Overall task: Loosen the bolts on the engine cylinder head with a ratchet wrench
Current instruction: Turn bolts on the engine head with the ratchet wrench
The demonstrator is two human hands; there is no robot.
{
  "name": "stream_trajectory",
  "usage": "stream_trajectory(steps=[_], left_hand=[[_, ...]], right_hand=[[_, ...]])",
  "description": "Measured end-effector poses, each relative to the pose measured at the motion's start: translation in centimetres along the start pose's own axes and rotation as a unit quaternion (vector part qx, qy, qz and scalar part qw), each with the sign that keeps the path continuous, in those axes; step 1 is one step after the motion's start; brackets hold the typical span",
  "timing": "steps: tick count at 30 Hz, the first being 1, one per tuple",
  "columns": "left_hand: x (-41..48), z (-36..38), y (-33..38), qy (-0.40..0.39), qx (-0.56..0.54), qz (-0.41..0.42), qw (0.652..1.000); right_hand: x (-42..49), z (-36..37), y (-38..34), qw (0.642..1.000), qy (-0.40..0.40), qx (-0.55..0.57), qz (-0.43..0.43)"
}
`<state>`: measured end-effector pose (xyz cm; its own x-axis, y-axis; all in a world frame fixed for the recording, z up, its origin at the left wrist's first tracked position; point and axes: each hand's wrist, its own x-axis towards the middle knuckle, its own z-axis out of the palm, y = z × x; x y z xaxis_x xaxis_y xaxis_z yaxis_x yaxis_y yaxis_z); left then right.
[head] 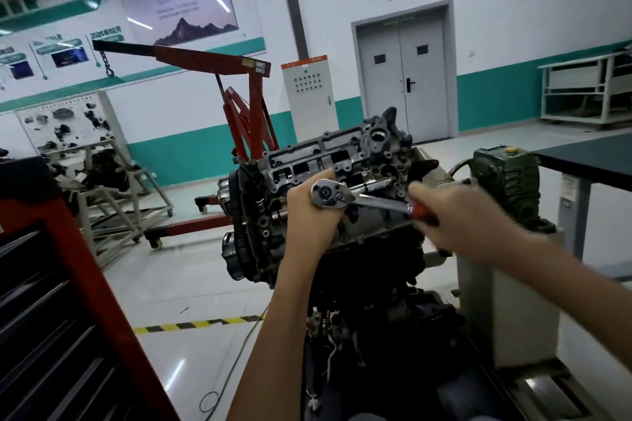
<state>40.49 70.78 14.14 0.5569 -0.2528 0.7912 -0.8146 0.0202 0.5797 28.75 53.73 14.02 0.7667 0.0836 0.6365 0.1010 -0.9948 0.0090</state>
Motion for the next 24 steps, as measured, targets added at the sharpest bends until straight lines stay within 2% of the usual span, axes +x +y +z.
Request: stream_trajectory(steps=[3, 5, 8, 10, 12, 15, 17, 20, 22, 24], left_hand=[[0.1, -0.1, 0.2, -0.002, -0.009, -0.001, 1.000], [-0.1, -0.3, -0.4, 0.026, -0.014, -0.016, 0.999], [-1.2, -0.6, -0.7, 0.064, -0.006, 0.032, 0.997], [-1.4, 0.0, -0.4, 0.082, -0.016, 0.063, 0.994], [-1.1, 0.9, 0.0, 0.097, -0.018, 0.070, 0.993], [-0.6, 1.5, 0.3, 0.098, -0.060, 0.050, 0.992], [-0.5, 1.3, 0.1, 0.099, -0.065, 0.039, 0.992], [-0.6, 0.0, -0.6, 0.114, -0.065, 0.006, 0.991], [-0.7, -1.1, -0.9, 0.097, -0.074, -0.014, 0.992], [-0.5, -1.5, -0.9, 0.068, -0.046, -0.019, 0.996]], right_hand=[[2.0, -2.2, 1.1, 0.996, 0.034, -0.074, -0.021], [1.2, -1.2, -0.1, 0.999, 0.021, -0.047, -0.002], [-2.0, 2.8, -3.7, 0.994, 0.010, 0.078, 0.073], [-3.5, 5.2, -7.3, 0.967, 0.020, 0.217, 0.135], [-4.0, 7.3, -10.4, 0.924, 0.050, 0.339, 0.172], [-3.9, 8.5, -12.0, 0.896, 0.063, 0.398, 0.185], [-3.7, 7.6, -10.3, 0.917, 0.035, 0.364, 0.160], [-2.4, 4.0, -5.8, 0.976, -0.034, 0.210, 0.039], [0.0, 0.8, -2.7, 0.992, -0.080, 0.091, -0.045], [2.7, -1.9, -0.5, 0.994, -0.071, -0.005, -0.086]])
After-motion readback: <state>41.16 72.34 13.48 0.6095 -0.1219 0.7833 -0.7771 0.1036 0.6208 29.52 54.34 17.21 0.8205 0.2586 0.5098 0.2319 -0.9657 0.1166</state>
